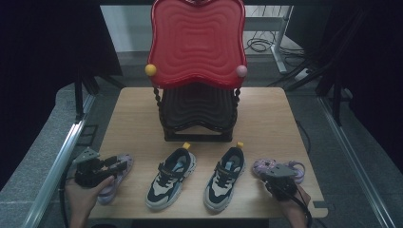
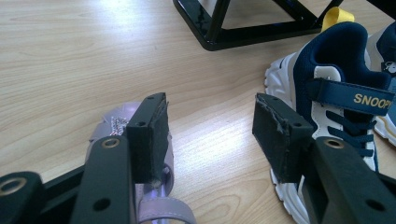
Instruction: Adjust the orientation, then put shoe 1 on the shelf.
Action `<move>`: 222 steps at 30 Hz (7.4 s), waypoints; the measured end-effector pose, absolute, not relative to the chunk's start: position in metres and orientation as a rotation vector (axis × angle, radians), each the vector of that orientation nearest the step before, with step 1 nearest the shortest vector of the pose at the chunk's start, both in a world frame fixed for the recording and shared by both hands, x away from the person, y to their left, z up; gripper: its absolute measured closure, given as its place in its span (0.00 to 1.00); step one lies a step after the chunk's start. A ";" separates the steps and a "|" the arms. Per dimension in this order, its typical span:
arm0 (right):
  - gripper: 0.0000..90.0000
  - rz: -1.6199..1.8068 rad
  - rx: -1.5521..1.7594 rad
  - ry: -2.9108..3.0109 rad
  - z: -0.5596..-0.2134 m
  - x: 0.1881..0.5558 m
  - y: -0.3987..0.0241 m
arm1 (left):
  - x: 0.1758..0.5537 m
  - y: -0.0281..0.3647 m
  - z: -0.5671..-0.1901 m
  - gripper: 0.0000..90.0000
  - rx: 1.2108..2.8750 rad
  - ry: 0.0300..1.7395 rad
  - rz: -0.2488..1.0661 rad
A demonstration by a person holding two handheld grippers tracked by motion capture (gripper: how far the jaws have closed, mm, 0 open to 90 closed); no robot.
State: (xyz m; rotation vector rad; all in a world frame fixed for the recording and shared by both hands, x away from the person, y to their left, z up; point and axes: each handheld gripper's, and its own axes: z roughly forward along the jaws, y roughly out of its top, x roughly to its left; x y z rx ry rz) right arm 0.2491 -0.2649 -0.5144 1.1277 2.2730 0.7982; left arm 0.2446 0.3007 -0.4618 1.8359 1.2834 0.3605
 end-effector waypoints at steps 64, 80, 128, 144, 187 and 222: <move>0.79 1.202 1.206 2.016 -0.475 0.244 -0.308 | 0.247 0.305 -0.467 0.50 1.810 1.273 0.311; 0.67 1.213 1.243 2.013 -0.477 0.229 -0.325 | 0.243 0.302 -0.466 0.49 1.798 1.237 0.271; 0.60 1.148 1.349 2.075 -0.497 0.220 -0.345 | 0.205 0.323 -0.505 0.93 1.977 1.328 0.248; 0.93 1.169 1.360 2.206 -0.507 0.232 -0.342 | 0.206 0.324 -0.507 0.94 1.964 1.330 0.231; 0.95 1.378 1.445 1.957 -0.489 0.227 -0.348 | 0.205 0.340 -0.473 0.96 1.789 1.301 0.321; 0.94 1.546 1.355 1.817 -0.449 0.245 -0.325 | 0.239 0.295 -0.424 0.96 1.775 1.100 0.341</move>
